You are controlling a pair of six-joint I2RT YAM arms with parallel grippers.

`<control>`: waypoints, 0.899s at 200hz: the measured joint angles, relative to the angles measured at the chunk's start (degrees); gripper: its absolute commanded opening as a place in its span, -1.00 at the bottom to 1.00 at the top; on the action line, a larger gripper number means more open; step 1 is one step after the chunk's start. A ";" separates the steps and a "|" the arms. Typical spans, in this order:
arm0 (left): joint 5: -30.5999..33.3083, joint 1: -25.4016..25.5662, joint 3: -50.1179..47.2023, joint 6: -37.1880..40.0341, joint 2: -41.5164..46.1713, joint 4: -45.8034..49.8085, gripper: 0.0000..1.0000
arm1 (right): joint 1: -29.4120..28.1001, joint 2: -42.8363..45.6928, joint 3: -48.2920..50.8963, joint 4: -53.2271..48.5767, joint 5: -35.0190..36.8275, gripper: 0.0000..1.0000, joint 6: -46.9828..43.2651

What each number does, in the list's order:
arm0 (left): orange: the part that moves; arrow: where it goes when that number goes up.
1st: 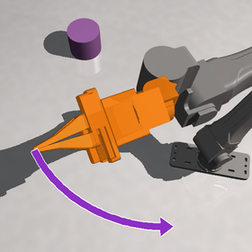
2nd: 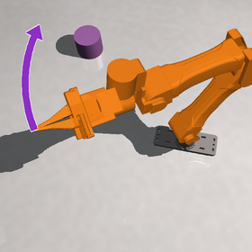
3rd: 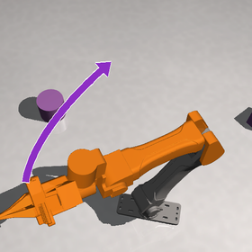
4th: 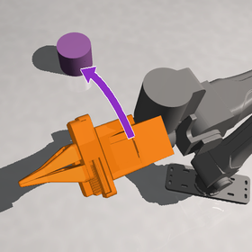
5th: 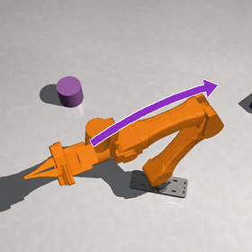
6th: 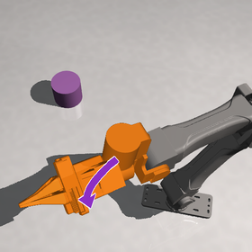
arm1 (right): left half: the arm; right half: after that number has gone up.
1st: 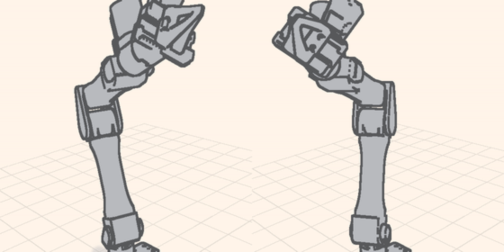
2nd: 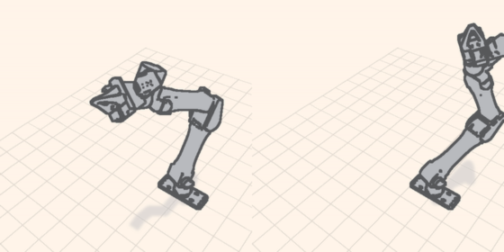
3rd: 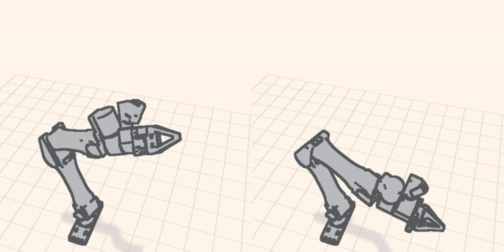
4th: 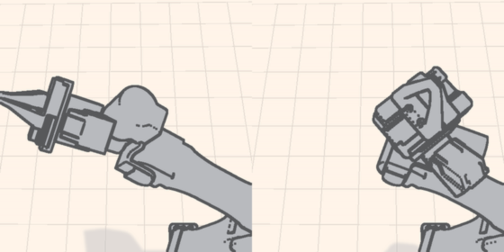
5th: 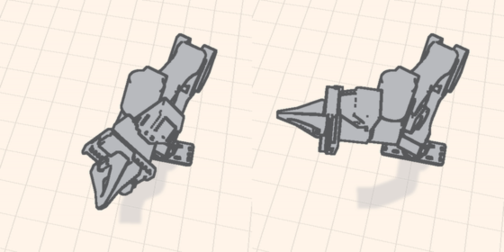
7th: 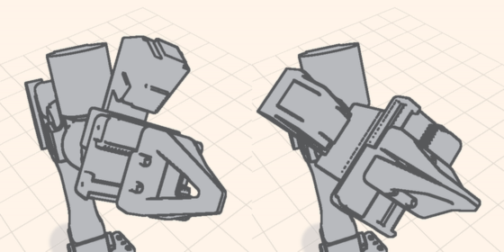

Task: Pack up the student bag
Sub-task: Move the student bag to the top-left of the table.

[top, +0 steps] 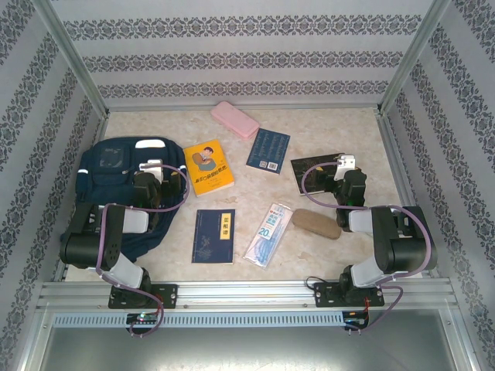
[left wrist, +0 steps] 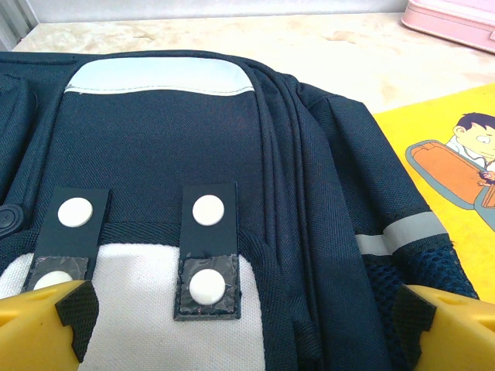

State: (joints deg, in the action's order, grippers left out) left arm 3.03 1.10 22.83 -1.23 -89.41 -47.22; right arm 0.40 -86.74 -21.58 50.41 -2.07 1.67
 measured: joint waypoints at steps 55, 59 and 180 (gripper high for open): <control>0.04 0.00 0.09 -0.02 0.04 0.31 0.99 | 0.00 0.00 0.00 0.00 0.00 0.96 0.00; 0.15 0.00 0.24 -0.02 0.15 0.90 0.99 | 0.00 0.00 0.00 -0.02 0.00 0.96 0.00; 6.97 -0.07 33.57 -20.28 17.46 60.06 0.95 | 1.53 23.02 -3.08 -16.04 16.59 0.96 18.34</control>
State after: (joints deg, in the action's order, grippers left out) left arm 10.00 1.04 56.40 -21.52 -71.94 12.84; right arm 1.93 -63.72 -24.67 34.37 14.52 20.01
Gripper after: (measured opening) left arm 0.997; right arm 0.982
